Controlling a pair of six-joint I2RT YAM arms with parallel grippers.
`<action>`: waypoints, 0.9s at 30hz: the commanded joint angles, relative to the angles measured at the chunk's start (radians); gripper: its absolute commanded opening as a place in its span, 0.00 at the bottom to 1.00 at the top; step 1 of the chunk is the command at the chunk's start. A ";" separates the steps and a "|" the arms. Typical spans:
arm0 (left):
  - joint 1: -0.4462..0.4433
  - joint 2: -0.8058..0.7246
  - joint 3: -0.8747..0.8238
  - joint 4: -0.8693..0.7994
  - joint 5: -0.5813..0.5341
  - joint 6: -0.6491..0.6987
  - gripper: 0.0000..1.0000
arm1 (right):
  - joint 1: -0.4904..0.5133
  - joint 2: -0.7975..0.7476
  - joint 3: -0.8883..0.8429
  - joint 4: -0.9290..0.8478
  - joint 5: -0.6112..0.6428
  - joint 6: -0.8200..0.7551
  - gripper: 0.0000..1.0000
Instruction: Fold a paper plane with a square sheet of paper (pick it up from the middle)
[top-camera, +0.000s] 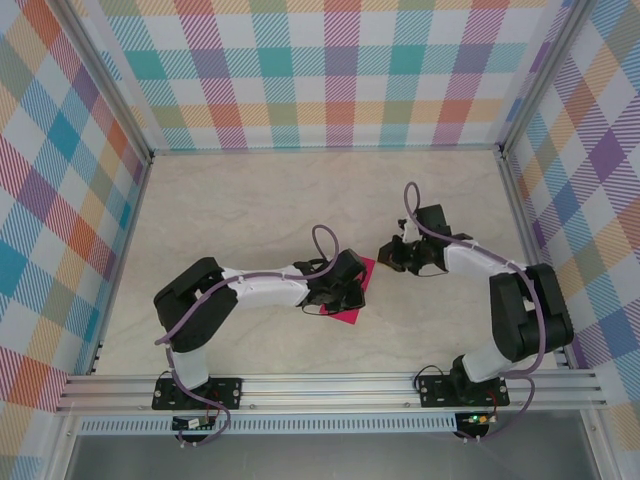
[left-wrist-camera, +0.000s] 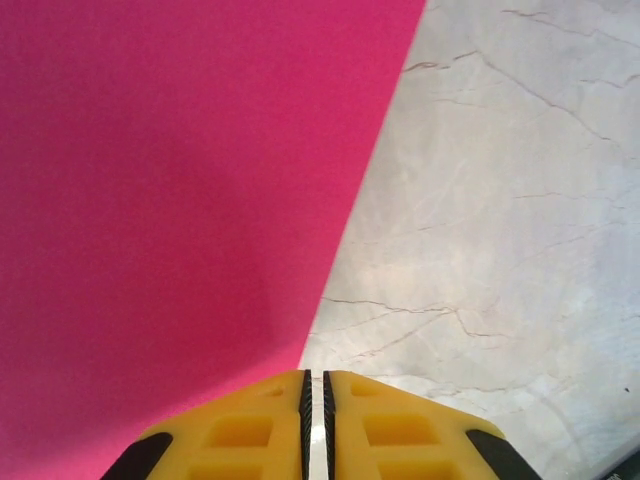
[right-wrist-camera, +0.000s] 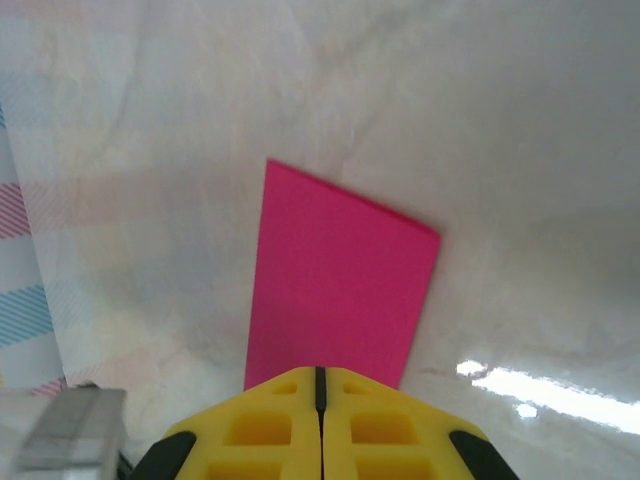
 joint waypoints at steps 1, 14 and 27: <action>-0.012 -0.009 0.005 0.008 0.033 0.006 0.11 | 0.022 0.026 -0.024 0.047 -0.063 0.032 0.06; -0.015 0.014 -0.078 0.044 0.043 -0.075 0.03 | 0.094 0.146 -0.019 0.076 -0.114 0.037 0.00; -0.020 0.001 -0.137 0.062 0.048 -0.091 0.02 | 0.138 0.146 -0.078 0.051 -0.120 0.034 0.00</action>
